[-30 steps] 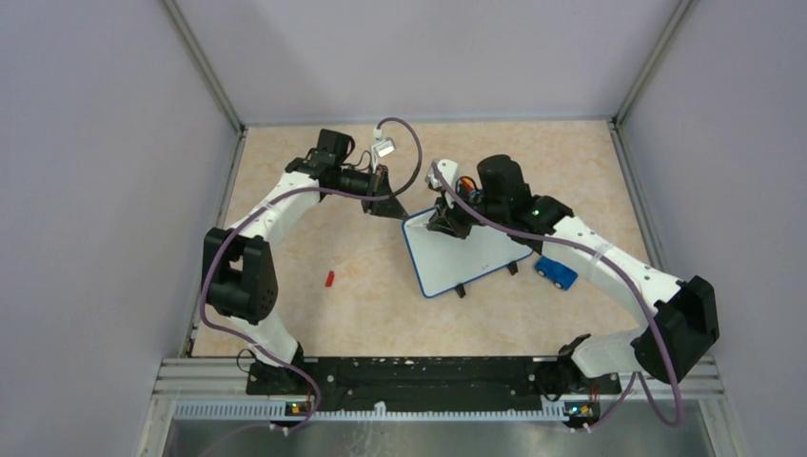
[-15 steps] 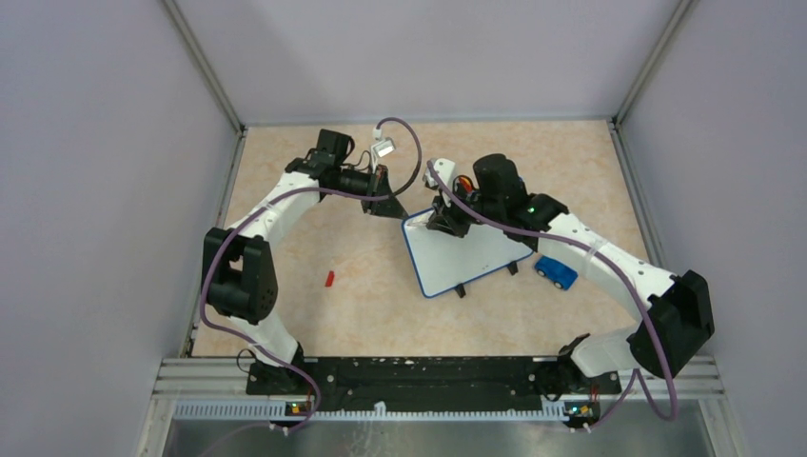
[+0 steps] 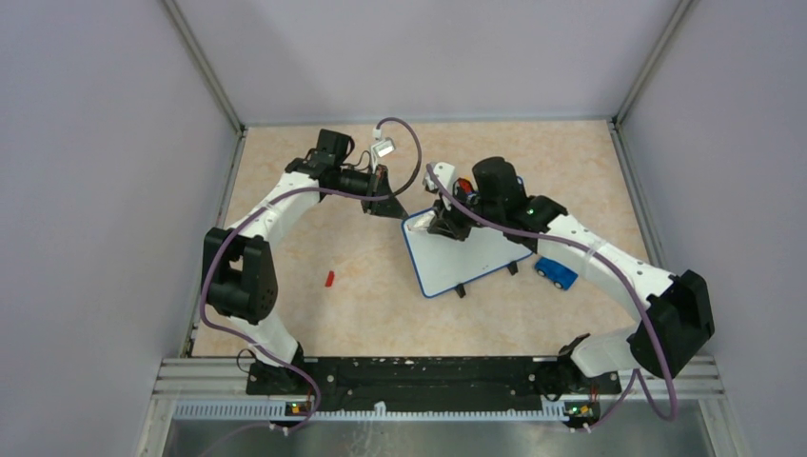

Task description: Write a sentence on the whiteboard

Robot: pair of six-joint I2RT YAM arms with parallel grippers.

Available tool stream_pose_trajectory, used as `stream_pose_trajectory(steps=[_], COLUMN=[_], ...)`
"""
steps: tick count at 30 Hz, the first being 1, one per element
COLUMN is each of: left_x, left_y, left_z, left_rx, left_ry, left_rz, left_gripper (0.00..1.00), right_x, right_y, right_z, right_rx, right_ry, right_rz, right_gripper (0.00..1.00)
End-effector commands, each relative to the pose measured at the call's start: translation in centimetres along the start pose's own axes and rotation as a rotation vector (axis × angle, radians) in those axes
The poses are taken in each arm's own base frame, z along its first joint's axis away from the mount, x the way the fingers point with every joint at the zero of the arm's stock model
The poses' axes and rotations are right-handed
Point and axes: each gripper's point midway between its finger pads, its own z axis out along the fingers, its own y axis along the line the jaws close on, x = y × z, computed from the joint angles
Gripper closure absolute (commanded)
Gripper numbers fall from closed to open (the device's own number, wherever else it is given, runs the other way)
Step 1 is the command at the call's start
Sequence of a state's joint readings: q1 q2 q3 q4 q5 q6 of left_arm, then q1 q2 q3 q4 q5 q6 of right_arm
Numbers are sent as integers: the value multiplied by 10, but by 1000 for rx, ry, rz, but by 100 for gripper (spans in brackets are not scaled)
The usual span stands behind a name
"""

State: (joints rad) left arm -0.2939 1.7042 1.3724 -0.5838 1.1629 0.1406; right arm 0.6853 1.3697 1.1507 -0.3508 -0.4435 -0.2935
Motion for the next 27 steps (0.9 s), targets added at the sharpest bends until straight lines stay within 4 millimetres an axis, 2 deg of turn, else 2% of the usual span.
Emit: stream_pose_trajectory(steps=[1, 9, 18, 20, 27], left_x=[-6, -5, -5, -5, -6], left_y=[-14, -13, -12, -13, -14], left_z=[-2, -2, -2, -2, -2], left_rx=[37, 37, 36, 37, 40], left_ry=[-20, -19, -18, -19, -21], left_rz=[48, 45, 42, 44, 46], left_gripper=[100, 100, 100, 100, 100], right_x=[2, 16, 10, 5, -35], right_y=[10, 19, 27, 26, 23], right_z=[-4, -4, -5, -8, -26], right_rx=[-19, -48, -69, -67, -33], right_ry=[-7, 17, 14, 5, -87], right_rz=[-6, 5, -15, -22, -47], right_gripper=[100, 100, 100, 100, 100])
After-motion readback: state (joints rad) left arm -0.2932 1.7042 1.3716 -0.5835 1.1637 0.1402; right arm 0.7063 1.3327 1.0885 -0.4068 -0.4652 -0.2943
